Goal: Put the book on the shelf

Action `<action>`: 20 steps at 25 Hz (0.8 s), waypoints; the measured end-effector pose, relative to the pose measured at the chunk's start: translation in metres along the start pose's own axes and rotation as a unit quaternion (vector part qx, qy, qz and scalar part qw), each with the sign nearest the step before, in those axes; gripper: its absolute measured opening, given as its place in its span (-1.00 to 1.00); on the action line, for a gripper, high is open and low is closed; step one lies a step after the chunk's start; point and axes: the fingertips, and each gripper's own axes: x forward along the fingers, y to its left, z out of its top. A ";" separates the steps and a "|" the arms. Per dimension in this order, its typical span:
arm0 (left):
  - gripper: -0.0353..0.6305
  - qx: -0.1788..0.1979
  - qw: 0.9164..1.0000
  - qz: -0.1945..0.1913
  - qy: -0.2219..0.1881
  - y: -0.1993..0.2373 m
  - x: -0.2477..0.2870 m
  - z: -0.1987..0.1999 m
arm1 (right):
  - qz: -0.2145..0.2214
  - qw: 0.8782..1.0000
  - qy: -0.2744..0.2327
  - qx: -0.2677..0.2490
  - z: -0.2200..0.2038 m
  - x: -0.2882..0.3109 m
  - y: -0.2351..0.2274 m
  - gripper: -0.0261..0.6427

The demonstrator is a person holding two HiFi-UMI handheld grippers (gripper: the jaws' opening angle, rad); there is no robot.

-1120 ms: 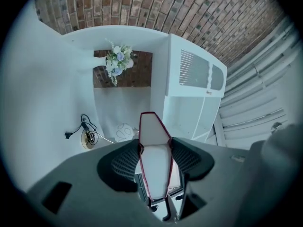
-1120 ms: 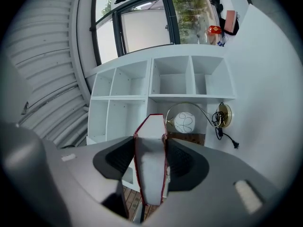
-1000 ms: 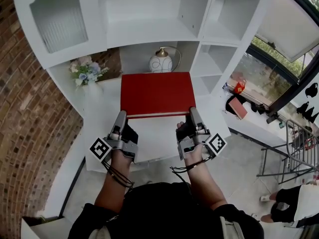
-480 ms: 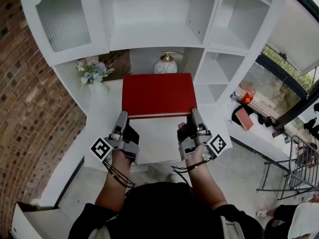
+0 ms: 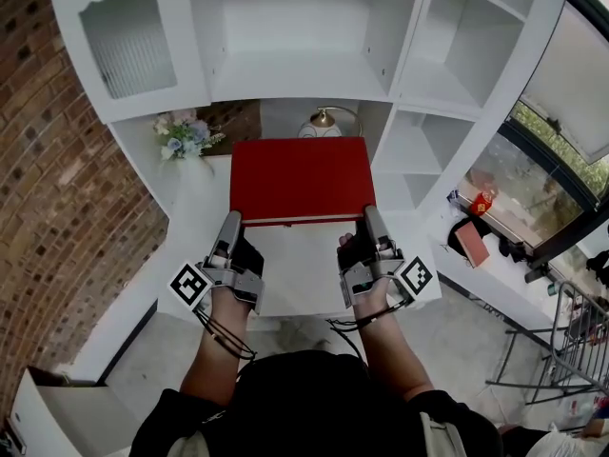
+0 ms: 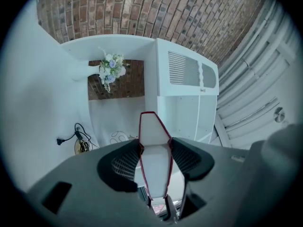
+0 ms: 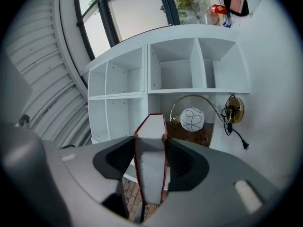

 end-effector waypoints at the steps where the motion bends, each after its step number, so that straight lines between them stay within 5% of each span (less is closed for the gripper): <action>1: -0.22 0.002 1.000 -0.002 -0.001 -0.002 0.000 -0.001 | 0.001 1.000 0.002 0.000 0.001 0.001 0.001 -0.24; 20: -0.23 0.032 0.997 -0.066 -0.006 -0.045 0.024 0.001 | 0.075 0.997 0.014 -0.026 0.015 0.025 0.048 -0.24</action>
